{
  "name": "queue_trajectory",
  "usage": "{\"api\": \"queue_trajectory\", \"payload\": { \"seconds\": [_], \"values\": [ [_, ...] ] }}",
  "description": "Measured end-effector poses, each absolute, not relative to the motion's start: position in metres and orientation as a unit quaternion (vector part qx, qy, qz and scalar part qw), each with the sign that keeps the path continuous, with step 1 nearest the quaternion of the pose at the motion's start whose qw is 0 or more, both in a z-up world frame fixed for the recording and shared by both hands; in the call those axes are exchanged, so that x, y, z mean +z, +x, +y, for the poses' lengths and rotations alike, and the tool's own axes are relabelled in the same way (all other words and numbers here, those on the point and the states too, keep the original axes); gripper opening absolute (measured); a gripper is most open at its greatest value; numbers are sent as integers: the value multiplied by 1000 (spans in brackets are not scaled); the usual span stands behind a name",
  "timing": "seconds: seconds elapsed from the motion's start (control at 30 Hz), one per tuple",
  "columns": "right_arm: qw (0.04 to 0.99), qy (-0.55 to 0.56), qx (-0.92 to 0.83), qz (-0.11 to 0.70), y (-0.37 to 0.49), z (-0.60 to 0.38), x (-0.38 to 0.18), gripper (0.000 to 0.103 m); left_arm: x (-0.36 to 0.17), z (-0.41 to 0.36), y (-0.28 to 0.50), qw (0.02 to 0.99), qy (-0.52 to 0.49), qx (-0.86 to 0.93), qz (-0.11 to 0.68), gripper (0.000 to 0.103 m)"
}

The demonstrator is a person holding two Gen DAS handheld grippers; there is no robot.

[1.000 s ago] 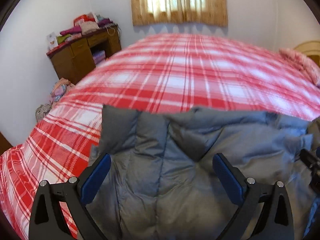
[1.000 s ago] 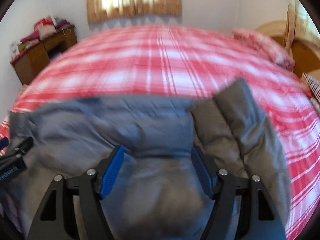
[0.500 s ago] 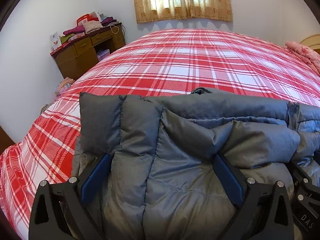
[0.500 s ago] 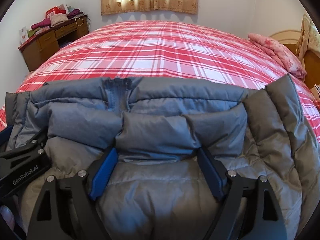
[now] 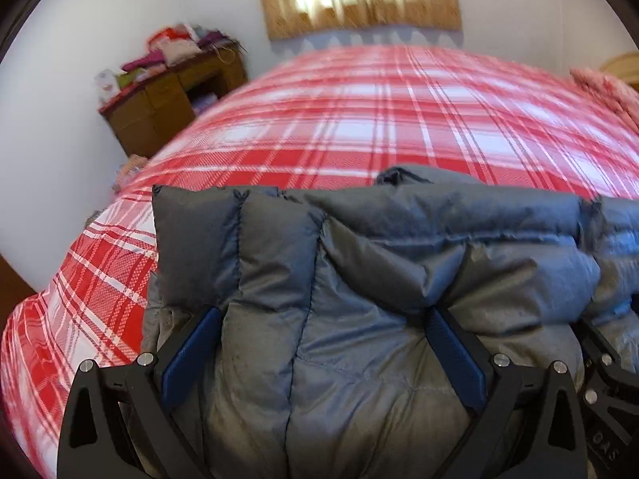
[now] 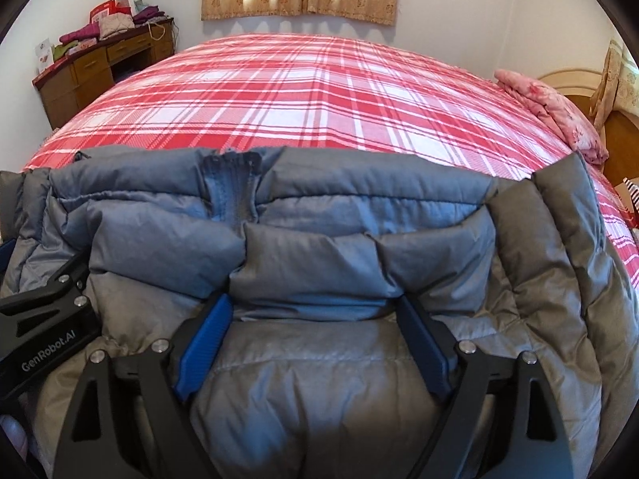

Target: Fold large clothes

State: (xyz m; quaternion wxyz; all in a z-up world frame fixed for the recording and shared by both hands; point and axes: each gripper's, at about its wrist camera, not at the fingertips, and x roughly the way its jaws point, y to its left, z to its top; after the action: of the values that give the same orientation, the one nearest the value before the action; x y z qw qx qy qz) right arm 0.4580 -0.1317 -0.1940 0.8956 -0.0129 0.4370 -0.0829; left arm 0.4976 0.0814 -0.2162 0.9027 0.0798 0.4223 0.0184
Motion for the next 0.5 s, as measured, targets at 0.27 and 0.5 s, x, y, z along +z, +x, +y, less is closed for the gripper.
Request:
{"api": "queue_trajectory", "payload": {
  "seconds": [0.27, 0.5],
  "values": [
    [911, -66, -90, 397, 395, -114, -188, 90, -207, 97, 437, 920, 67, -8, 386, 102],
    [912, -59, -95, 395, 399, -116, -198, 94, -222, 102, 438, 927, 48, 2, 371, 102]
  ]
}}
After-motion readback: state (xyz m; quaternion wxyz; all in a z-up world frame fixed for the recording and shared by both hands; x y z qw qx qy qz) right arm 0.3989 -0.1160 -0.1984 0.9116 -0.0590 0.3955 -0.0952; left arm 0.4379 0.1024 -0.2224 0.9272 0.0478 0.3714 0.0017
